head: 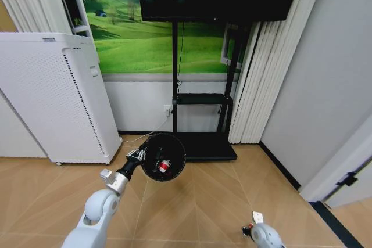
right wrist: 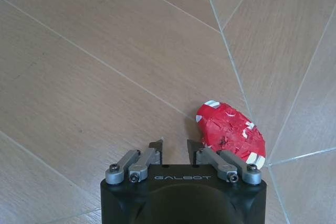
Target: Pick up the trash bin and place the garbage on the floor into it.
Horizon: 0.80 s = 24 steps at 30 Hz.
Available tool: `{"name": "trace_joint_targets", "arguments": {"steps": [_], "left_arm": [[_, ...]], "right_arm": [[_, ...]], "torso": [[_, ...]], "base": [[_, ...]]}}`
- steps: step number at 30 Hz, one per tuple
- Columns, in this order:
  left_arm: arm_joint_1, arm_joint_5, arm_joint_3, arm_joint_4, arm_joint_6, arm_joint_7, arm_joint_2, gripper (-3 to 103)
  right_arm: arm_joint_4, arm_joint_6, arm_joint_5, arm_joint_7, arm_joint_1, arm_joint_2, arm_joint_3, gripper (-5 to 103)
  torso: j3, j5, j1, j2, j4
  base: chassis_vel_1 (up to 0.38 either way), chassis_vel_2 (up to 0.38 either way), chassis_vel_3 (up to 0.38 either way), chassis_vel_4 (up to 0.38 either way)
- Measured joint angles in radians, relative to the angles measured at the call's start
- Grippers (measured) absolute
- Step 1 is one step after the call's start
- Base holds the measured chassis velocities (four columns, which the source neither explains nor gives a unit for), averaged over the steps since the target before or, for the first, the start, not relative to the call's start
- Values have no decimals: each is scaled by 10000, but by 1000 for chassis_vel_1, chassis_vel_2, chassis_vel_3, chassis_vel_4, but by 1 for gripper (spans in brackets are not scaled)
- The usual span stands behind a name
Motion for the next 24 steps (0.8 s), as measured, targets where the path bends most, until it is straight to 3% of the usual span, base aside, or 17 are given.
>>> {"name": "trace_joint_targets", "arguments": {"steps": [2, 4, 6, 8, 24], "left_arm": [[-21, -8, 2, -11, 23, -46, 11, 7], [-21, -8, 6, -16, 27, -54, 12, 7], [-20, -9, 8, -20, 29, -58, 12, 7], [-21, -10, 5, -21, 29, -57, 11, 7], [-164, -156, -131, 58, 42, -5, 75, 7]], "right_arm": [[-42, 76, -44, -36, 46, -17, -51, 17], [-48, 83, -48, -58, 57, -41, -55, 17], [-57, 119, -57, -80, 69, -84, -65, 6], [-57, 131, -57, -86, 68, -91, -66, 2], [52, 169, -150, -103, -102, -85, -36, 0]], "torso": [[0, 1, 0, 0, 0], [0, 0, 0, 0, 0], [0, 0, 0, 0, 0], [0, 0, 0, -1, -1], [0, 0, 0, -1, 0]], "base": [[0, 0, 0, 0], [0, 0, 0, 0], [0, 0, 0, 0], [0, 0, 0, 0], [0, 0, 0, 0]]}}
